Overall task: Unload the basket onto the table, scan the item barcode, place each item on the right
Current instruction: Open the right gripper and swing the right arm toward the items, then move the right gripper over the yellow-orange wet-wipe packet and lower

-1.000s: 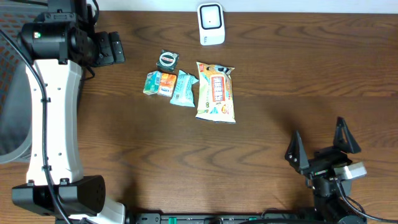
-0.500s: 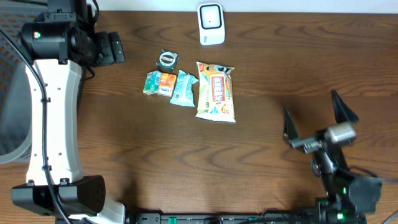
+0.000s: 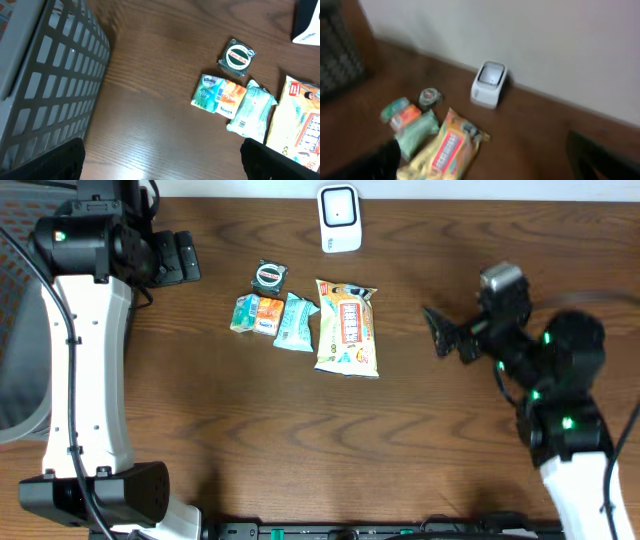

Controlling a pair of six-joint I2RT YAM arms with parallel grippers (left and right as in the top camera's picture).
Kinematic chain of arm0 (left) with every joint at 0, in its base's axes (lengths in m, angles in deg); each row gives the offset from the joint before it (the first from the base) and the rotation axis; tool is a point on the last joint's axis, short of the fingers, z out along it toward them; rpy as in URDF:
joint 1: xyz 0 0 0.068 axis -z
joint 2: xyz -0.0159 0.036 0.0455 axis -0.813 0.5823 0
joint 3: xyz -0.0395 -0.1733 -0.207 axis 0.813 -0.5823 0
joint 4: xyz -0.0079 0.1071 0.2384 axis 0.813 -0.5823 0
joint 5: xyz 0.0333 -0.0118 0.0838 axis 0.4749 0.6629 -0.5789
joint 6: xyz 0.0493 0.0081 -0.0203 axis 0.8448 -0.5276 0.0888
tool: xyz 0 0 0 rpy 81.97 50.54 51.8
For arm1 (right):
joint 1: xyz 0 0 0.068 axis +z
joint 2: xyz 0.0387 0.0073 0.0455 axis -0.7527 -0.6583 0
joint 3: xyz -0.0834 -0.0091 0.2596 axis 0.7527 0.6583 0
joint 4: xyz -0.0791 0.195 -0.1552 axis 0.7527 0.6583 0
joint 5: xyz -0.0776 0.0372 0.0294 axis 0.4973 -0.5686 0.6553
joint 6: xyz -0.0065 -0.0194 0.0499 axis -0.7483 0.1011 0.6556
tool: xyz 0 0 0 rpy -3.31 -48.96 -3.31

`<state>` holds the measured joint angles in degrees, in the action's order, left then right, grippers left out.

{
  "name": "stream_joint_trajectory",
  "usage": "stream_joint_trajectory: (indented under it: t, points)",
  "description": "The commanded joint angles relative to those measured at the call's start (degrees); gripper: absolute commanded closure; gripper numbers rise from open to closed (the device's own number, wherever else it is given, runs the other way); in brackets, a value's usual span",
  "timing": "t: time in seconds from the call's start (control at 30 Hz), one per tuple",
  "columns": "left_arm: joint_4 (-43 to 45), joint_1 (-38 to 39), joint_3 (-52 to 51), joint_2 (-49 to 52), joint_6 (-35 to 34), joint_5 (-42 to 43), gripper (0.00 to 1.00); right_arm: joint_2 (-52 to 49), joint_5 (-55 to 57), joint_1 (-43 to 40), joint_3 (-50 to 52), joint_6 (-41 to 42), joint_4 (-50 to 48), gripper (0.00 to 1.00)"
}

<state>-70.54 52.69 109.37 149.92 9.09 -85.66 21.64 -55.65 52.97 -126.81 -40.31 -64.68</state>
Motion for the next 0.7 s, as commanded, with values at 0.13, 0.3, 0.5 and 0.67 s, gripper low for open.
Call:
stream_joint_trajectory:
  t: [0.13,0.3,0.5,0.67]
  points:
    - [0.0,-0.3,-0.3,0.2,-0.5,-0.9,0.02,-11.0,-1.3,2.6,-13.1,-1.0,12.7,0.01]
    - [0.0,-0.3,-0.3,0.2,-0.5,-0.9,0.02,-12.5,-6.2,3.6,-13.1,-1.0,13.9,0.01]
    - [0.0,-0.3,-0.3,0.2,-0.5,-0.9,0.02,-12.5,-11.5,3.8,-13.1,-1.0,17.4,0.01]
    - [0.0,-0.3,-0.3,0.2,-0.5,-0.9,0.02,-12.6,-11.7,3.8,-13.1,5.9,16.2,0.01]
